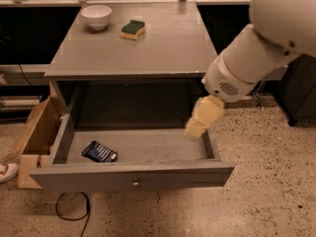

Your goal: Pick rxbar blueberry from top drawer and place on counter

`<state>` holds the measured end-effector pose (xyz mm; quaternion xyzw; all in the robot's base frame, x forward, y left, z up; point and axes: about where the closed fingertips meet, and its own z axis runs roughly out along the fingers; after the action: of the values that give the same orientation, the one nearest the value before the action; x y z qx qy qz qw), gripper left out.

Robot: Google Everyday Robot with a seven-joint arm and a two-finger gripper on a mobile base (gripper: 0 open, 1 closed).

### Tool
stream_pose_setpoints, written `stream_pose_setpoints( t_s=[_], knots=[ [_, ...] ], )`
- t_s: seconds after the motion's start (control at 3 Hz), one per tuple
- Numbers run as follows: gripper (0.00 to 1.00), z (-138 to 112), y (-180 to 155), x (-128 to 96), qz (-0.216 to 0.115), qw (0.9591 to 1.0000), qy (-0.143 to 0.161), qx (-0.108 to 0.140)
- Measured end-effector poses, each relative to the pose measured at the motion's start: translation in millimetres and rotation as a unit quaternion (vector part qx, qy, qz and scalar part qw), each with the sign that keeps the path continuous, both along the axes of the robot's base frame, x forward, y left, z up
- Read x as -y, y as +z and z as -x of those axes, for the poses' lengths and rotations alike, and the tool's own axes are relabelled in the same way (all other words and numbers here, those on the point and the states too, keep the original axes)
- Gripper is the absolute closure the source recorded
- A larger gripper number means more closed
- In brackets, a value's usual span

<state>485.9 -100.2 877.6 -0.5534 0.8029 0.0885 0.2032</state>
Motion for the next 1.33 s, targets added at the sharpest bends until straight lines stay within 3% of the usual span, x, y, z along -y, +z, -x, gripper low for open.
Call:
stream_pose_setpoints(
  t_s=[0.33,0.67,1.33],
  knots=[
    [0.0,-29.3,-11.4,-51.9,-0.053,0.9979,-0.037,-0.006],
    [0.0,-35.4,-9.9,-59.3,-0.066,0.9961,-0.059,-0.007],
    [0.0,-37.9,-21.7,-69.2,-0.076,0.996,-0.046,-0.014]
  ],
)
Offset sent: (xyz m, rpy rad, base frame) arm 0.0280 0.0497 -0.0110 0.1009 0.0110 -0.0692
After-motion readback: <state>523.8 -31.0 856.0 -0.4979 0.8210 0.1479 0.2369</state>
